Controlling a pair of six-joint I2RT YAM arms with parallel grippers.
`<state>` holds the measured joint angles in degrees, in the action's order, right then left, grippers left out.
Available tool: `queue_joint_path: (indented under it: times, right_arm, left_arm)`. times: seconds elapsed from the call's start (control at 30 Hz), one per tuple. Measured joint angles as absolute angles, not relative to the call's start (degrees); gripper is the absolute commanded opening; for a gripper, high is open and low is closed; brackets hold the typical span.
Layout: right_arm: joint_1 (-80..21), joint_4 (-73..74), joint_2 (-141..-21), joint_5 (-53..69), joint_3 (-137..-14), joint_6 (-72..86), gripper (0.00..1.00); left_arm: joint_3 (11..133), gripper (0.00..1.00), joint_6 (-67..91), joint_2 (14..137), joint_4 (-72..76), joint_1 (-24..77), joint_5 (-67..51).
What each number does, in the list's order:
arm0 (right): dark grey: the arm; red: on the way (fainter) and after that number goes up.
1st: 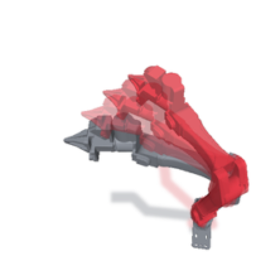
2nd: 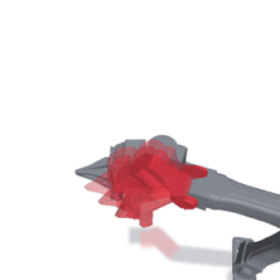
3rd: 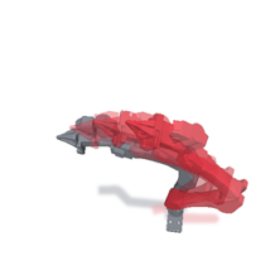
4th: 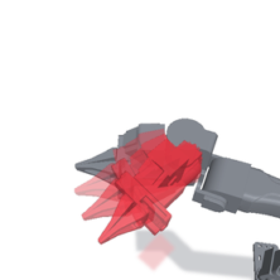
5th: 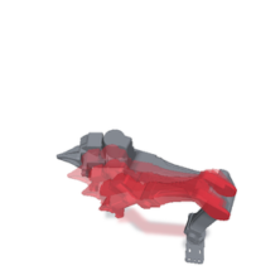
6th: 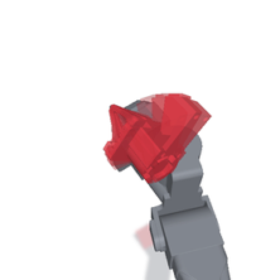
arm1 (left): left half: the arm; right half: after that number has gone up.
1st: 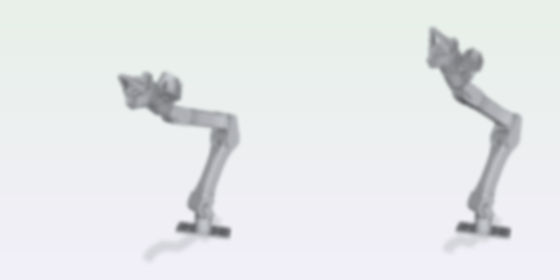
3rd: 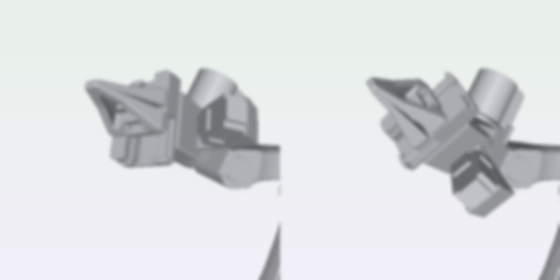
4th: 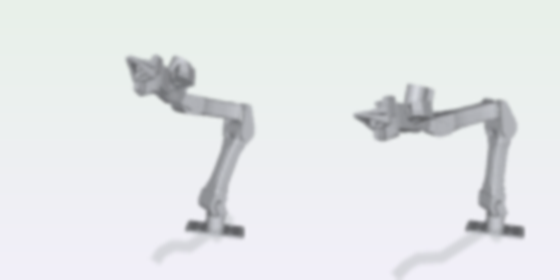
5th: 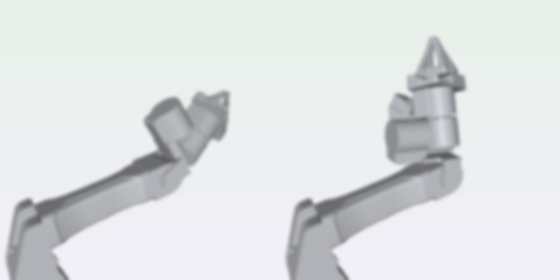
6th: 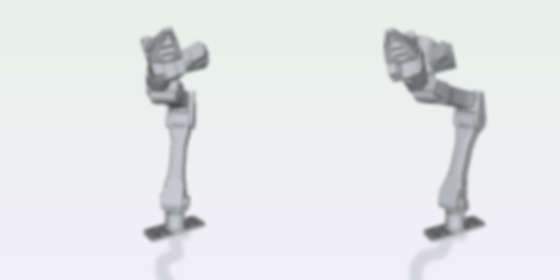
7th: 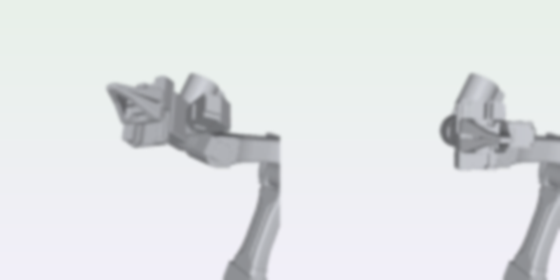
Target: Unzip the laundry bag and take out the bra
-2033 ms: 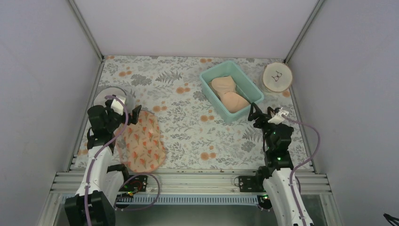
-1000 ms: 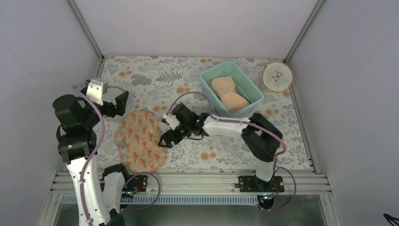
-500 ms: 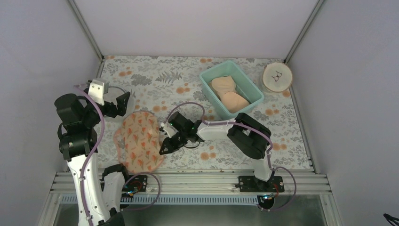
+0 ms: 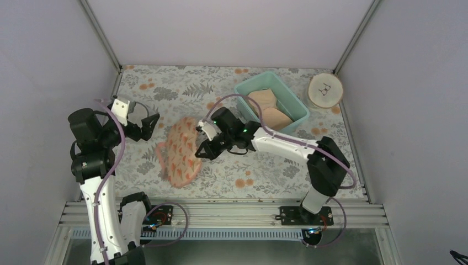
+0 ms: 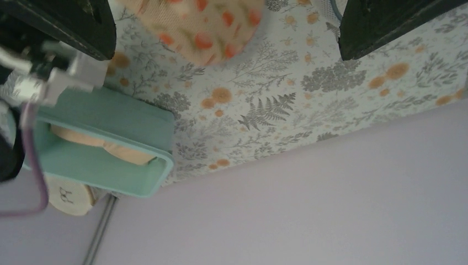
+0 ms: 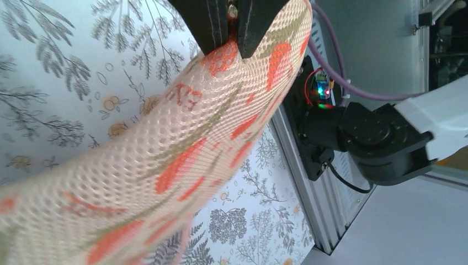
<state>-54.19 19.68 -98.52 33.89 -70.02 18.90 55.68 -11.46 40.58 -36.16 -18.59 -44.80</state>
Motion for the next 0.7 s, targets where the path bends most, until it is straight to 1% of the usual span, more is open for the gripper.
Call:
queue_joint_path:
  times: [0.1, 0.2, 0.3, 0.37, 0.5, 0.6, 0.7]
  right_arm:
    - [-52.64, 24.36, -95.35, 33.52, -71.37, 15.64, 0.04]
    - [-49.91, 28.29, -92.66, 33.15, -71.5, 13.72, 0.04]
    - [-45.98, 28.38, -90.59, 36.03, -70.15, 14.87, 0.04]
    - [-43.57, 27.44, -88.88, 36.82, -67.96, 16.58, 0.04]
    - [-41.8, 23.38, -87.24, 36.93, -64.16, 21.28, 0.04]
    - [-41.85, 18.39, -87.0, 37.15, -61.32, 26.13, 0.04]
    - [-41.87, 12.51, -86.63, 37.23, -58.81, 31.94, 0.04]
  left_arm:
    - [55.61, 0.99, -17.04, 41.82, -37.21, -18.09, -47.09]
    - [55.61, 0.99, -26.72, 43.31, -40.27, -15.81, -49.12]
    - [55.61, 0.98, -40.6, 44.64, -46.72, -13.28, -50.78]
    - [54.92, 1.0, -53.15, 44.42, -52.82, -11.81, -51.94]
    - [48.75, 1.0, -75.7, 37.47, -63.09, -10.2, -54.0]
    - [44.21, 1.0, -84.86, 30.85, -66.98, -9.87, -55.09]
    - [41.91, 1.0, -89.23, 28.71, -68.34, -9.85, -55.55]
